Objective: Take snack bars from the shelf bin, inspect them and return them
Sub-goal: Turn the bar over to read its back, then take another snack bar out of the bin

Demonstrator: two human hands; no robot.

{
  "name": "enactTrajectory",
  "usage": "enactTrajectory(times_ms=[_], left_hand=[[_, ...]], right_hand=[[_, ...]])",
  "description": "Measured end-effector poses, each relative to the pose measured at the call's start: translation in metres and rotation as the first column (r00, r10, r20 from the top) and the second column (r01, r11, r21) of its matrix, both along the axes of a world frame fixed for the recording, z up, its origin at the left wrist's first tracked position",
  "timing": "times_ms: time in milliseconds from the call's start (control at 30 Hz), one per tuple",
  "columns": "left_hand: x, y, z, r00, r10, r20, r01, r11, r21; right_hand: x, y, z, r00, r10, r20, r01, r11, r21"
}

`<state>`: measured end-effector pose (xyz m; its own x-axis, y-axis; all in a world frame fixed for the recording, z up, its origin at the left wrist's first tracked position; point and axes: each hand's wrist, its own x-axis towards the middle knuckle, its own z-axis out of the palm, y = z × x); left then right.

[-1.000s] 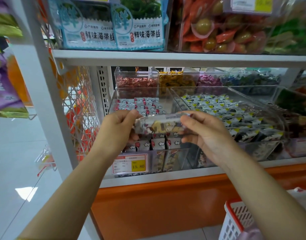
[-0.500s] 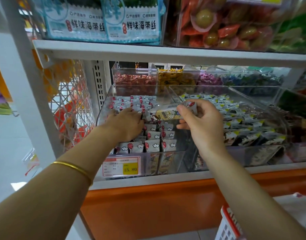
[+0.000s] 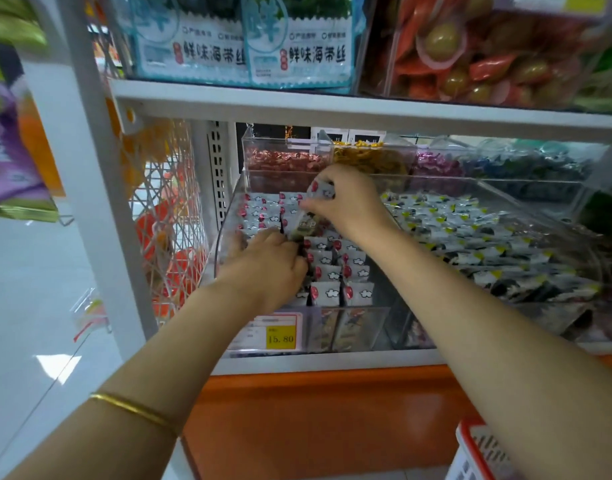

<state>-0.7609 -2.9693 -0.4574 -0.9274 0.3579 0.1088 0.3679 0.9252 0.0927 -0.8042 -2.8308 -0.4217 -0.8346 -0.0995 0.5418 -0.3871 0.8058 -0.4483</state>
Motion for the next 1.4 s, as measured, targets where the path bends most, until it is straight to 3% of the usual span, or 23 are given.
enactTrajectory(times_ms=[200,333,467,600,667,800,867,933,1100,1200,1400], left_hand=[[0.009,-0.007,0.001,1.000,-0.029,-0.004,0.029,0.990,0.137],[0.013,-0.008,0.002,0.999,-0.011,0.039,0.007,0.994,0.112],[0.016,-0.010,0.000,0.999,-0.008,0.035,0.005,0.996,0.085],[0.017,-0.010,0.002,0.999,-0.008,0.046,0.004,0.996,0.088],[0.018,-0.010,0.003,0.999,-0.007,0.053,0.001,0.994,0.109],[0.018,-0.011,0.005,0.998,-0.013,0.056,0.006,0.992,0.130],[0.018,-0.011,0.005,0.998,-0.020,0.051,0.012,0.989,0.144],[0.019,-0.012,0.005,0.999,-0.024,0.038,0.018,0.988,0.154],[0.023,-0.013,0.006,1.000,-0.012,-0.004,0.013,0.966,0.257],[0.025,-0.013,0.010,0.999,0.036,-0.033,-0.019,0.914,0.405],[0.030,-0.009,0.017,0.992,0.105,-0.074,-0.035,0.777,0.628]], right_hand=[[-0.018,-0.017,-0.009,0.990,0.083,0.111,-0.106,0.969,0.224],[-0.023,-0.016,-0.014,0.953,0.073,0.294,-0.203,0.874,0.442],[-0.030,-0.012,-0.007,0.903,0.122,0.412,-0.253,0.926,0.279],[-0.045,-0.013,-0.002,0.945,0.119,0.304,-0.161,0.980,0.118],[-0.054,-0.014,-0.004,0.975,0.057,0.217,-0.100,0.977,0.189],[-0.064,-0.021,-0.013,0.971,-0.091,0.221,-0.021,0.888,0.459],[-0.065,-0.024,-0.015,0.973,-0.115,0.200,-0.001,0.865,0.502],[-0.063,-0.025,-0.012,0.977,-0.064,0.203,-0.031,0.902,0.431],[-0.044,-0.014,0.008,0.986,0.118,0.120,-0.117,0.993,-0.016],[-0.023,-0.006,0.011,0.995,0.093,0.018,-0.090,0.989,-0.119],[0.029,0.003,-0.006,0.995,0.102,-0.005,-0.101,0.969,-0.224]])
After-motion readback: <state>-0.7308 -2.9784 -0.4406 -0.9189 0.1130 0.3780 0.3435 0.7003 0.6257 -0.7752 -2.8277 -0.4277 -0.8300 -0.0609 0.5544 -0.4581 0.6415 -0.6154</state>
